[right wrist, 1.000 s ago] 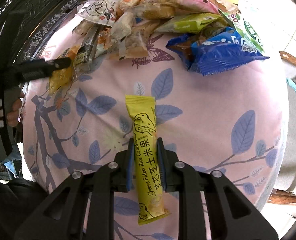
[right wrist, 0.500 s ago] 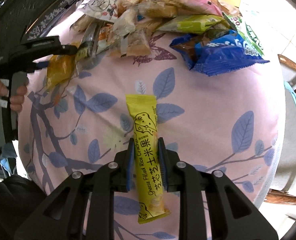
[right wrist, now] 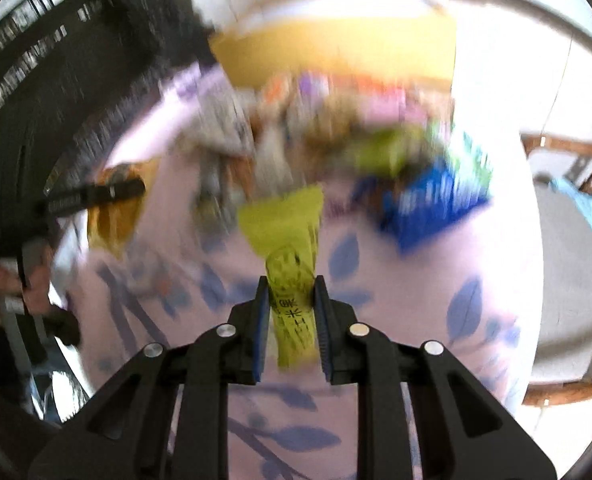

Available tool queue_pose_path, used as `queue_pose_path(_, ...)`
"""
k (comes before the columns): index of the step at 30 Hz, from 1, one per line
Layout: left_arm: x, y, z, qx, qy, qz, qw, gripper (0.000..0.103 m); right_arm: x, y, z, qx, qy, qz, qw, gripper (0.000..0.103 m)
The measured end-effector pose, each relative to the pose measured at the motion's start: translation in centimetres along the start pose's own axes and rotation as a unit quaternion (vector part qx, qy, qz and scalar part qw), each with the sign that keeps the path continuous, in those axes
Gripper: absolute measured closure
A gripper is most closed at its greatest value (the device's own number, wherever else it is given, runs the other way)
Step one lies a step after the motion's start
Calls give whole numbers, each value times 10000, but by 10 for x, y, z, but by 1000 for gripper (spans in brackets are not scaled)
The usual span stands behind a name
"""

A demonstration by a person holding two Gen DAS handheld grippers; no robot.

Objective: Organize snacks
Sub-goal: 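Grasp the yellow bread pack with the left gripper while the right carries the stick to the box, then release both snacks into the yellow box and lower both grippers to the pile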

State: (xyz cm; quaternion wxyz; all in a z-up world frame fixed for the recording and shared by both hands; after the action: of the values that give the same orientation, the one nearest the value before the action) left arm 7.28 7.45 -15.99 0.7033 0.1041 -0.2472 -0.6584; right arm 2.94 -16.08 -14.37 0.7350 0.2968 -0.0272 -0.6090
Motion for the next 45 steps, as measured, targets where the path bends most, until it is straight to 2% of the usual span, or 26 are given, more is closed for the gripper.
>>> queue_pose_path(3,18,45,14,420,-142,-292,9986,65,0,41,17,521,146,-124,9985,82)
queue_pose_path(6,46,85,29,915,-64,-680,9935,65,5,88,29,1000,66,-46,9950,82)
queue_pose_path(9,63,121,36,1272,-33,-820,9885,65,8,124,38,1331,8,69,9911,82)
queue_pose_path(10,71,139,37,1496,-4,-950,9842,64,11,136,40,1434,-41,111,9896,82)
queue_pose_path(14,83,190,13,1567,206,-1101,9813,64,26,197,36,1747,-116,142,9844,82)
queue_pose_path(18,86,232,-14,1556,514,-1140,9799,65,50,247,11,1705,-243,103,9850,82)
queue_pose_path(21,83,248,-29,1522,513,-1118,9807,64,66,267,-11,1536,-155,-83,9880,82)
queue_pose_path(24,80,259,-43,1510,588,-1163,9799,64,68,275,-25,1378,-271,-7,9901,81)
queue_pose_path(25,79,261,-47,1480,603,-1177,9801,62,70,275,-30,1292,-395,-21,9908,79)
queue_pose_path(26,78,262,-49,1475,626,-1167,9801,35,71,273,-32,1219,-539,-45,9911,53)
queue_pose_path(27,76,260,-48,1497,775,-1077,9798,2,72,270,-33,1146,-759,-95,9905,9)
queue_pose_path(28,74,257,-44,1639,866,-986,9777,2,73,266,-30,1213,-852,-113,9889,1)
queue_pose_path(29,72,253,-37,1831,918,-919,9745,2,72,259,-25,1310,-835,-40,9878,1)
queue_pose_path(31,67,243,-28,1919,908,-908,9730,2,72,245,-20,1193,-952,38,9883,1)
queue_pose_path(34,59,226,-22,1681,904,-936,9771,2,73,204,-11,970,-1050,-20,9897,1)
queue_pose_path(37,44,192,-15,1558,1043,-955,9776,2,75,145,-12,602,-1213,137,9907,1)
queue_pose_path(39,32,163,-13,1392,1121,-900,9798,2,71,103,-26,147,-1242,516,9908,1)
queue_pose_path(42,16,109,-16,940,1000,-857,9868,2,63,58,-46,-278,-1288,1058,9856,1)
queue_pose_path(45,2,60,-29,374,1039,-925,9896,2,50,40,-64,-145,-1590,1802,9706,1)
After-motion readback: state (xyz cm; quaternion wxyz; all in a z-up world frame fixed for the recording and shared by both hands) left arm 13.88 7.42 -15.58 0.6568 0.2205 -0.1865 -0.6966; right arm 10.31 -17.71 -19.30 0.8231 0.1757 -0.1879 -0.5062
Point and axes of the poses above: each gripper's, at about its wrist camera, not at the fingertips, and z roughly against the way its jaws point, x to its right, y to its top, the point moved 4 cm from there along -z, roughly the way its jaws point, and after that the axes turned 2 degrees about -x, right-handed, at the moved point
